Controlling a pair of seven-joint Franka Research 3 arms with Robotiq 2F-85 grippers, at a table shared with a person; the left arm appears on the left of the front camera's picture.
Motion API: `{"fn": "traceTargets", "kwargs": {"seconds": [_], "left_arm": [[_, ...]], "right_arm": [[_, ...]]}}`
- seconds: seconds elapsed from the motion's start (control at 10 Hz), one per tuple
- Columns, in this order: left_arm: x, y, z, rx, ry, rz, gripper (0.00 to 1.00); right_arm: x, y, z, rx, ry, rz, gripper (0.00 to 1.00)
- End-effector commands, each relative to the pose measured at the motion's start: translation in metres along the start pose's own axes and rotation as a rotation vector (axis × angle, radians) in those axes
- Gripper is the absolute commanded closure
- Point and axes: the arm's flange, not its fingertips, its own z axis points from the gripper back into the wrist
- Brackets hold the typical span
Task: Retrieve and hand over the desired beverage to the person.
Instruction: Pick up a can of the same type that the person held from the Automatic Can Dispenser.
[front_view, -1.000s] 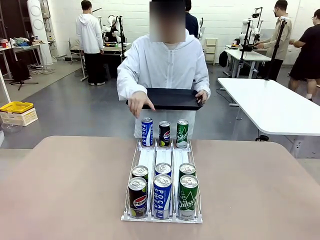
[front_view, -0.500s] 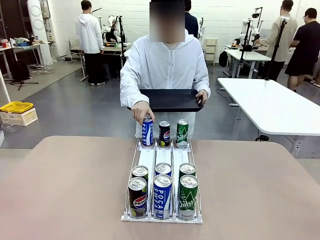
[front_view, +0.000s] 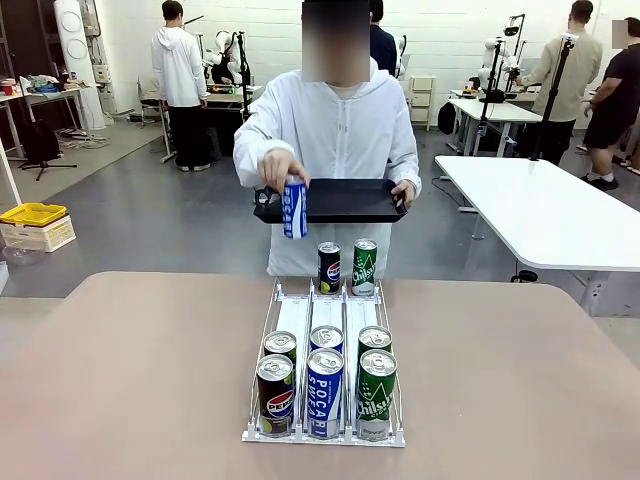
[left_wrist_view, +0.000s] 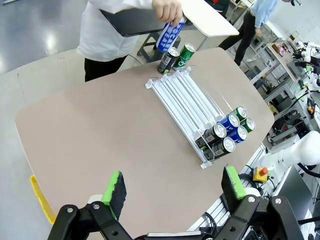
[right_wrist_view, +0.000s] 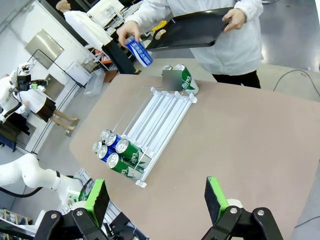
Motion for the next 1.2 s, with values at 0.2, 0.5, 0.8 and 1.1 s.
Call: {"fn": "traceTargets", "kwargs": {"seconds": [0.2,0.5,0.8,1.1], "left_arm": [[0.0007,0.0015,0.0018,-0.014,-0.008,-0.018,0.00],[0.0007,0.0015,0.0018,-0.014,-0.008,-0.018,0.00],[0.0007,0.0015,0.0018,-0.014,-0.008,-0.018,0.00],[0.0007,0.0015,0.0018,-0.014,-0.008,-0.018,0.00]], "right_arm": [[0.0030,-0.0021,-0.0016,0.022,-0.022,0.011,0.00],[0.0030,-0.0021,-0.0016,0.022,-0.022,0.011,0.00],[0.0030,-0.0021,-0.0016,0.022,-0.022,0.011,0.00],[0.0030,-0.0021,-0.0016,0.022,-0.022,0.011,0.00]]}}
